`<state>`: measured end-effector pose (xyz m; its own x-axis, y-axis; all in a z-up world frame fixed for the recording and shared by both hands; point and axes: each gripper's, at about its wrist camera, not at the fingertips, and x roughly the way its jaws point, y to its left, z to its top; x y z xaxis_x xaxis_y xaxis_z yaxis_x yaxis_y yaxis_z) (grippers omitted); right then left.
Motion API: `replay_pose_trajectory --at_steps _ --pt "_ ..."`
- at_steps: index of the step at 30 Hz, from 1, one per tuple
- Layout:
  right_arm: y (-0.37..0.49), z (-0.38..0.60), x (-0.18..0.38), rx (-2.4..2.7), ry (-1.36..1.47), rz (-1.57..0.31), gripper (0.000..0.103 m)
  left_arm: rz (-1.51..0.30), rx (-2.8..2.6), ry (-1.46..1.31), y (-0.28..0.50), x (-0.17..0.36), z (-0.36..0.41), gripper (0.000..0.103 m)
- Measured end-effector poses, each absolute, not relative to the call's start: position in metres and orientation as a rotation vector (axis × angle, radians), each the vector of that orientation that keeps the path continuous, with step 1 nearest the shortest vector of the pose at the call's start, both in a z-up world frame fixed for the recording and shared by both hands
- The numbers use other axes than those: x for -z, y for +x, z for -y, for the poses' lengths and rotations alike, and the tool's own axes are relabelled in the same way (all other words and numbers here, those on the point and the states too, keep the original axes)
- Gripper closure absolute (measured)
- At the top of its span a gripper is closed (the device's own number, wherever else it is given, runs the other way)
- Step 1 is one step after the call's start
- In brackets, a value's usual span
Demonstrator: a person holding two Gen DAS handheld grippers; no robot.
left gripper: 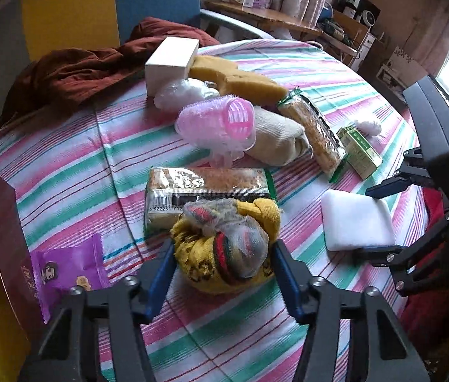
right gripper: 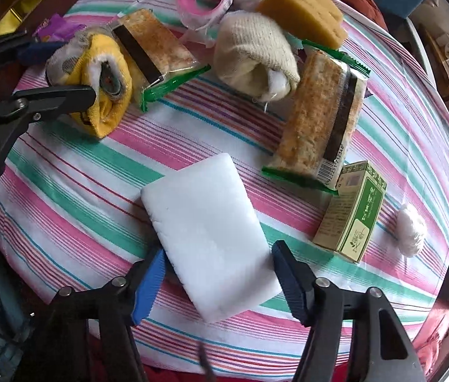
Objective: Organize objects
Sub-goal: 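Grasp yellow cloth bundle with left gripper while right gripper grasps white sponge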
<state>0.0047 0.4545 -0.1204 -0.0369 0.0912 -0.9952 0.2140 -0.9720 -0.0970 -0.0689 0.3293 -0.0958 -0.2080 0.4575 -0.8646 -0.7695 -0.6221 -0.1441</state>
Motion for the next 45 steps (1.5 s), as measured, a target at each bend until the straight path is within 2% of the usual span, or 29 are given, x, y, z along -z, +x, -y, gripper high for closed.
replay_pose_trajectory --at_steps 3,7,19,28,41,45 --pt "0.009 -0.455 0.114 2.24 2.099 -0.342 0.04 -0.399 -1.931 -1.201 -0.065 0.093 -0.325 0.055" --pt "0.015 -0.455 0.096 2.338 2.045 -0.301 0.04 -0.386 -1.943 -1.173 -0.057 0.088 -0.316 0.057" --pt "0.008 -0.415 0.029 2.658 1.758 -0.098 0.04 -0.248 -2.061 -1.033 -0.036 0.035 -0.263 0.057" --pt "-0.018 -0.354 0.009 2.681 1.549 0.019 0.04 -0.11 -2.204 -0.983 -0.036 0.005 -0.187 0.057" --pt "-0.05 -0.19 0.004 2.546 1.354 -0.052 0.04 0.041 -2.554 -1.07 -0.049 0.015 -0.034 0.055" --pt "-0.052 -0.155 0.011 2.559 1.35 -0.085 0.035 0.047 -2.637 -1.112 -0.052 0.03 -0.002 0.048"
